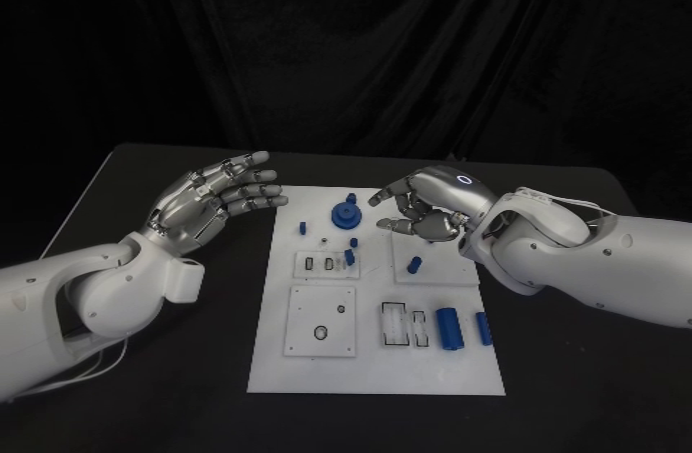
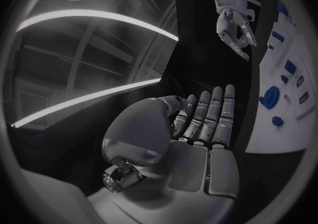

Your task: Assemble the parts on the task board

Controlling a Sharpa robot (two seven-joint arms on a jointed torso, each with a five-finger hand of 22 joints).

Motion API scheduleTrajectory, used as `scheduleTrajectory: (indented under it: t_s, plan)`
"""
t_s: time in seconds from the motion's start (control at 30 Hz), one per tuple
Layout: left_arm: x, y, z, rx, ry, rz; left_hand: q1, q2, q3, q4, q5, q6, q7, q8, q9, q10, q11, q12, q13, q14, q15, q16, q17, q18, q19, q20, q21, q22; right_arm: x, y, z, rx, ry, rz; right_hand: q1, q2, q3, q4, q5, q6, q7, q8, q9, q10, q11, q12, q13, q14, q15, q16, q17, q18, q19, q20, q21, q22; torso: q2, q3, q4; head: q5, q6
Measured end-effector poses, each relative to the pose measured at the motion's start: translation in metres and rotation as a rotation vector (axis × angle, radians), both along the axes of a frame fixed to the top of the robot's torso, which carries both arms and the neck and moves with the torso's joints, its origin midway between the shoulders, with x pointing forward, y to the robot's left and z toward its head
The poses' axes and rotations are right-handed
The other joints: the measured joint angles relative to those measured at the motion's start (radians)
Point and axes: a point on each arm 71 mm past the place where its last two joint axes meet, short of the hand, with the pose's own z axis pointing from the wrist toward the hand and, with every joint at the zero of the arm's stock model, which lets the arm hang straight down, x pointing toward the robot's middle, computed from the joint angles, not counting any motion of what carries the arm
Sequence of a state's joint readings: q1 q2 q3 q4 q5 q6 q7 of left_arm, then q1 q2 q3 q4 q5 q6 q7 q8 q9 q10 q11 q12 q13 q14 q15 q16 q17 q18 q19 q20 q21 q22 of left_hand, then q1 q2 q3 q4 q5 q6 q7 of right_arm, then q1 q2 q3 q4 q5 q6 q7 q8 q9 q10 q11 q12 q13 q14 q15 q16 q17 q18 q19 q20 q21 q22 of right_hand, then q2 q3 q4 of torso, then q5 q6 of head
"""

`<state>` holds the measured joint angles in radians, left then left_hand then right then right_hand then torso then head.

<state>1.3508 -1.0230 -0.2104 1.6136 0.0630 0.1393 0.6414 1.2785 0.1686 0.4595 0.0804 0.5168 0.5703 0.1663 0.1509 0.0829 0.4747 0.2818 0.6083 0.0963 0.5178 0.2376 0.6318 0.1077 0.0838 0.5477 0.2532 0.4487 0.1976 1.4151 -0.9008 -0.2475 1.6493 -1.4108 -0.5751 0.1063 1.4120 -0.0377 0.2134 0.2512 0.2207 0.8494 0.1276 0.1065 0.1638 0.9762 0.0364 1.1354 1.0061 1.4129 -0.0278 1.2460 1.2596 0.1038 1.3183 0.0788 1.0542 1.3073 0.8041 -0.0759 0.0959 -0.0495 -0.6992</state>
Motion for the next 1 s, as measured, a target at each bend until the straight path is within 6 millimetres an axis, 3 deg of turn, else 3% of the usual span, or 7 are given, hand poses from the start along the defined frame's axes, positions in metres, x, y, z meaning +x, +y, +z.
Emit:
scheduleTrajectory:
  t_s: [0.07,0.17,0.47,0.7,0.77,0.93,1.0]
  plan:
    - [0.007,-0.001,0.005,0.057,-0.011,-0.007,-0.013,-0.021,-0.02,0.02,-0.033,0.016,0.003,0.004,0.004,0.021,-0.009,0.003,0.0,0.024,-0.01,0.032,0.01,0.0,0.01,-0.005,0.03,0.017,0.004,-0.012,-0.002,0.041,0.028,-0.023,0.0,0.0,0.012,0.012,0.003,0.009,0.009,0.0,-0.001,-0.145,0.01,-0.106,-0.11,-0.057,0.01,-0.084,-0.071,0.031,-0.061,0.009,-0.108,-0.028,-0.012,0.0069,-0.0009,0.007,0.0]
    - [0.018,-0.007,0.009,0.158,-0.01,-0.029,-0.017,-0.049,-0.062,0.061,-0.083,0.036,0.007,0.026,0.017,0.041,-0.022,0.003,-0.001,0.049,-0.022,0.09,0.029,0.0,0.02,-0.008,0.075,0.044,0.008,-0.031,-0.007,0.11,0.085,-0.065,-0.004,0.004,0.025,0.031,0.003,0.016,0.016,0.0,-0.004,-0.23,0.025,-0.18,-0.175,-0.112,0.025,-0.163,-0.14,0.029,-0.114,0.023,-0.214,-0.071,-0.03,0.0157,-0.0021,0.015,0.001]
    - [0.042,-0.031,0.02,0.518,0.014,-0.118,0.041,-0.065,-0.183,0.16,-0.134,0.03,0.009,0.165,0.078,0.072,-0.06,0.069,0.039,0.129,-0.068,0.368,0.145,0.048,0.045,-0.015,0.265,0.16,0.01,-0.074,-0.028,0.296,0.215,-0.183,-0.024,0.024,0.028,0.035,0.004,0.046,0.017,0.002,0.0,-0.215,0.028,-0.187,-0.211,-0.106,0.025,-0.157,-0.14,0.029,-0.098,0.028,-0.213,-0.069,-0.091,0.0447,-0.0108,0.038,-0.035]
    - [0.05,-0.055,0.022,0.834,0.022,-0.189,0.054,-0.07,-0.254,0.206,-0.203,0.062,0.01,0.298,0.145,0.125,-0.104,0.238,0.182,0.187,-0.109,0.625,0.298,0.079,0.044,-0.019,0.487,0.302,0.004,-0.092,-0.055,0.398,0.268,-0.238,-0.074,0.047,0.031,0.037,0.031,0.071,0.018,0.016,0.004,-0.199,0.037,-0.183,-0.232,-0.088,0.032,-0.134,-0.129,0.029,-0.074,0.03,-0.192,-0.056,-0.135,0.0695,-0.0265,0.057,-0.063]
    - [0.051,-0.057,0.02,0.909,0.024,-0.193,0.063,-0.061,-0.27,0.208,-0.211,0.066,0.013,0.33,0.174,0.135,-0.121,0.327,0.271,0.255,-0.122,0.717,0.391,0.079,0.087,-0.028,0.564,0.348,0.002,-0.094,-0.059,0.423,0.272,-0.242,-0.089,0.051,0.029,0.039,0.038,0.08,0.019,0.016,0.004,-0.192,0.037,-0.182,-0.237,-0.088,0.032,-0.134,-0.127,0.029,-0.071,0.034,-0.192,-0.054,-0.148,0.0757,-0.029,0.06,-0.072]
    - [0.056,-0.064,0.014,1.08,0.023,-0.185,0.064,-0.061,-0.285,0.209,-0.238,0.068,0.014,0.377,0.235,0.163,-0.153,0.56,0.509,0.607,-0.156,0.885,0.863,0.079,0.175,-0.062,0.687,0.443,-0.001,-0.099,-0.064,0.492,0.275,-0.249,-0.118,0.059,0.027,0.041,0.038,0.08,0.019,0.016,0.004,-0.192,0.037,-0.177,-0.245,-0.088,0.032,-0.134,-0.13,0.029,-0.067,0.03,-0.192,-0.052,-0.178,0.0914,-0.0436,0.07,-0.106]
    - [0.058,-0.068,0.013,1.13,0.016,-0.179,0.055,-0.053,-0.293,0.208,-0.251,0.077,0.005,0.393,0.258,0.372,-0.166,0.692,0.757,0.742,-0.168,0.917,1.039,0.079,0.262,-0.07,0.751,0.54,-0.002,-0.101,-0.067,0.514,0.28,-0.257,-0.138,0.06,0.027,0.041,0.038,0.08,0.019,0.016,0.004,-0.192,0.037,-0.174,-0.25,-0.088,0.032,-0.134,-0.133,0.029,-0.067,0.03,-0.192,-0.052,-0.189,0.0971,-0.0497,0.072,-0.121]
